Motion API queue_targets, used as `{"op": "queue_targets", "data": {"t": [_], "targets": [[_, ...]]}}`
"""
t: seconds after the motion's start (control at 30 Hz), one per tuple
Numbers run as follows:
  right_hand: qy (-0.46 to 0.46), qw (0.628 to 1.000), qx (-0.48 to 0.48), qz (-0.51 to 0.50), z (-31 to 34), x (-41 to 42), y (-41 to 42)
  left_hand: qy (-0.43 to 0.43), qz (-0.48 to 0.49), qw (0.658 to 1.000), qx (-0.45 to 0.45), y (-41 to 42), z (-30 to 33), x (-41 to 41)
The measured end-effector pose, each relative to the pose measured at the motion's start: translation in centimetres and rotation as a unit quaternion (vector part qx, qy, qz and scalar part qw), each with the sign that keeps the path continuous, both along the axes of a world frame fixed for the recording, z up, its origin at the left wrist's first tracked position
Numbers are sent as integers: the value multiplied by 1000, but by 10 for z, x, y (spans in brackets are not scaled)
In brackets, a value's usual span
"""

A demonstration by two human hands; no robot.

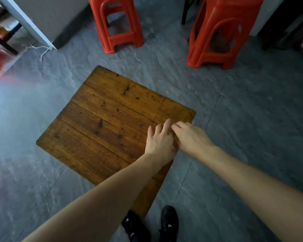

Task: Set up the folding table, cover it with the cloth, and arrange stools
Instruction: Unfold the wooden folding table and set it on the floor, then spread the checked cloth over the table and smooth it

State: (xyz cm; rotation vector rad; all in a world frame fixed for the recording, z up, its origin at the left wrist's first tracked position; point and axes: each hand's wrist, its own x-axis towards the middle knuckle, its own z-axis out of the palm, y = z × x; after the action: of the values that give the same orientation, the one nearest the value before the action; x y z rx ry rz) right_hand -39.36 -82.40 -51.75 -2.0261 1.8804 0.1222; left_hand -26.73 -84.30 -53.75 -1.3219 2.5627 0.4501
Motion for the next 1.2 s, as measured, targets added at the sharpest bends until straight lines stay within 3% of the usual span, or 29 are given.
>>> {"op": "queue_targets", "data": {"t": [0.3,0.43,0.6,0.77,0.97,1.2], "targets": [[-45,982,-160,-95,271,-9,-43,34,-52,983,-171,-78,288,-9],[-73,966,-212,-126,373,4,-26,9,-36,983,-178,-71,407,3],[-106,953,-269,-92,476,23,4,31,12,965,-259,-35,515,41],[-105,948,-291,-68,537,28,47,75,55,945,-313,22,570,78],[-158,933,-315,-74,554,37,104,72,48,954,-285,78,574,103],[-145,932,-317,-100,558,68,167,133,54,944,-296,143,582,129]]}}
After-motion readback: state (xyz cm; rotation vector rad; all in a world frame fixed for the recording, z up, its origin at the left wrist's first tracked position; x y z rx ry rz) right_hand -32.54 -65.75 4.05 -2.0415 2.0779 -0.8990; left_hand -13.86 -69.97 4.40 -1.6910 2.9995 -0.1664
